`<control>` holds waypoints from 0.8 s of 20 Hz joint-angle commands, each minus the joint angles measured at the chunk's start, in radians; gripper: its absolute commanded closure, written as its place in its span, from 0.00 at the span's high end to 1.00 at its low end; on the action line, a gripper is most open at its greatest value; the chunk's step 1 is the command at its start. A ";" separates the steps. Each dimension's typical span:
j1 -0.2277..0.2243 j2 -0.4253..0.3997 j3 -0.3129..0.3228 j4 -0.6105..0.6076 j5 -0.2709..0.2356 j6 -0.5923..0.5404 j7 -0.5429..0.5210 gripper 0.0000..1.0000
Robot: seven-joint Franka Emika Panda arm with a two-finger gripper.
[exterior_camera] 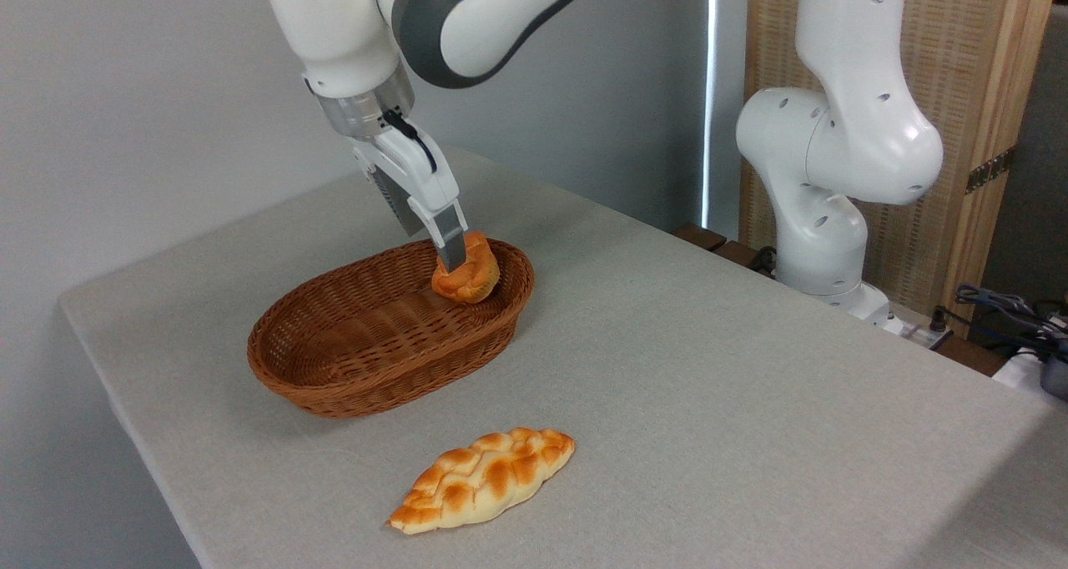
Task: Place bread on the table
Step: 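Close the gripper on the round bun inside the basket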
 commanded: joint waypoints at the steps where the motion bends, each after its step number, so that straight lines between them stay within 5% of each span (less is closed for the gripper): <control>1: 0.004 -0.019 0.000 -0.056 -0.033 0.020 -0.004 1.00; 12: -0.003 -0.006 -0.029 -0.125 -0.033 0.100 -0.004 1.00; 16: -0.003 -0.002 -0.029 -0.131 -0.033 0.100 -0.001 0.64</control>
